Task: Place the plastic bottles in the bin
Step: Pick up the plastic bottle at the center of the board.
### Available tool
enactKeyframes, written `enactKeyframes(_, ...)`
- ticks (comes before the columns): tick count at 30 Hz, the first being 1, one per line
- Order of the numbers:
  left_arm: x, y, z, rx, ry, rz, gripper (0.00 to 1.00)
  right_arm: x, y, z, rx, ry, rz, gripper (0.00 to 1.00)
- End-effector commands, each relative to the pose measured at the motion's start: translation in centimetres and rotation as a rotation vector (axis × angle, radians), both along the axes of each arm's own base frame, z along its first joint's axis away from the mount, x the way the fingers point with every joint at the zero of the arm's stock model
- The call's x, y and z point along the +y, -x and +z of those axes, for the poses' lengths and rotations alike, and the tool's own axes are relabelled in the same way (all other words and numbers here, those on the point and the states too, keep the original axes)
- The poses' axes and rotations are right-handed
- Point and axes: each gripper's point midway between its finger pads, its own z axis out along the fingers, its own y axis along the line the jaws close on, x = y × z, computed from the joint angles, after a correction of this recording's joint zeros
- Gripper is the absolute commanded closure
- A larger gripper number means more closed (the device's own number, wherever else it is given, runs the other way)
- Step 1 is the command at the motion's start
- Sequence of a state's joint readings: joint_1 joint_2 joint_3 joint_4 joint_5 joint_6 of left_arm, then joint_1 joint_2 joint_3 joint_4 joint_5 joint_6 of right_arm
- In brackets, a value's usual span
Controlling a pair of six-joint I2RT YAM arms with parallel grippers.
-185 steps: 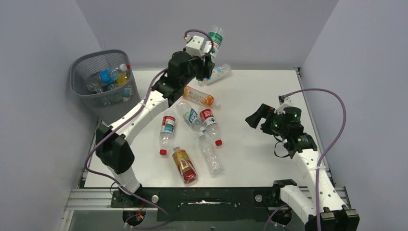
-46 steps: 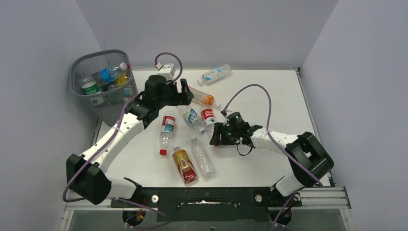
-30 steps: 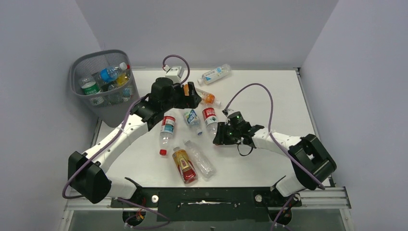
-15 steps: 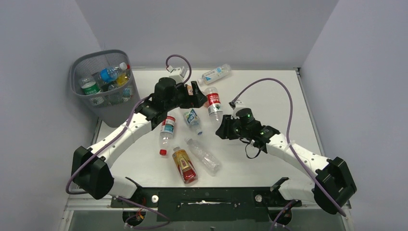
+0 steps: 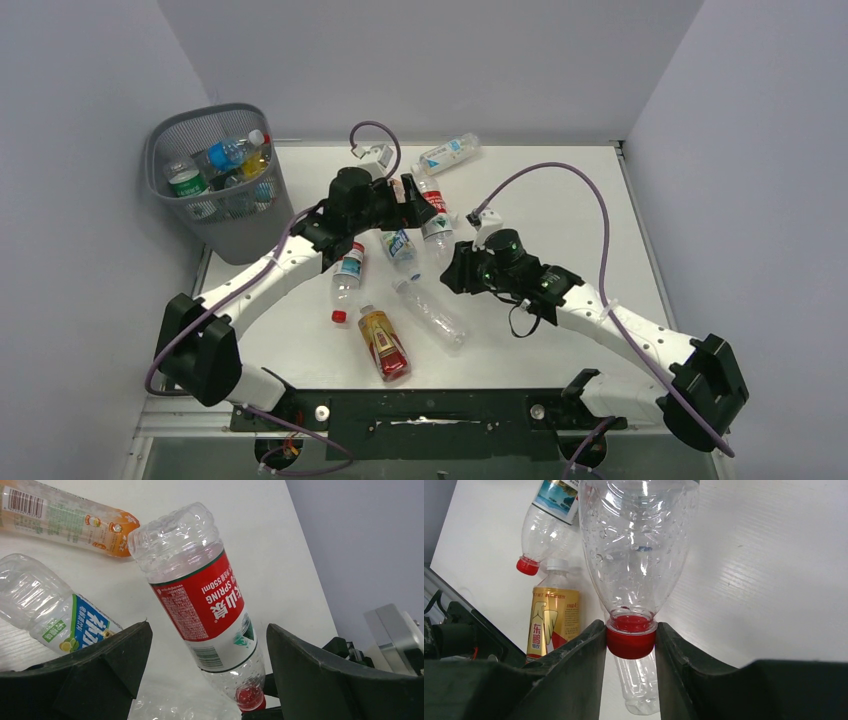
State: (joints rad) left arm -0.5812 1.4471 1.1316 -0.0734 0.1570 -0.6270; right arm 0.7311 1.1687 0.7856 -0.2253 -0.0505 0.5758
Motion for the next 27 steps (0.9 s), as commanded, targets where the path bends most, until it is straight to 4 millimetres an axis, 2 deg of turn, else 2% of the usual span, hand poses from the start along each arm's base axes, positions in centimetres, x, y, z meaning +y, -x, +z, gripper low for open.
enactKeyframes(1,-0.8,-0.6,1.3,-0.046,0.056,-0.001,0.14,1.6,-1.0,5.0,-0.148,-0.073,0.014,0.81)
enactKeyframes(13,-1.1,-0.8,0.7,-0.04,0.075,0.001,0.17,3.0,-0.2,5.7,-0.178,-0.074,0.051,0.81)
enactKeyframes(19,-1.3,-0.8,1.1,-0.039,0.076,-0.02,0.49,3.0,-0.3,5.5,-0.176,-0.066,0.049,0.79)
enactKeyframes(21,-1.4,-0.8,1.0,-0.035,0.073,-0.026,0.57,3.0,-0.3,5.5,-0.175,-0.065,0.048,0.77)
enactKeyframes(23,-1.3,-0.8,1.1,-0.035,0.072,-0.024,0.62,3.0,-0.3,5.4,-0.171,-0.063,0.047,0.7)
enactKeyframes(27,-0.6,-1.4,1.7,-0.045,0.062,-0.008,0.62,2.8,-0.2,5.5,-0.172,-0.061,0.04,0.33)
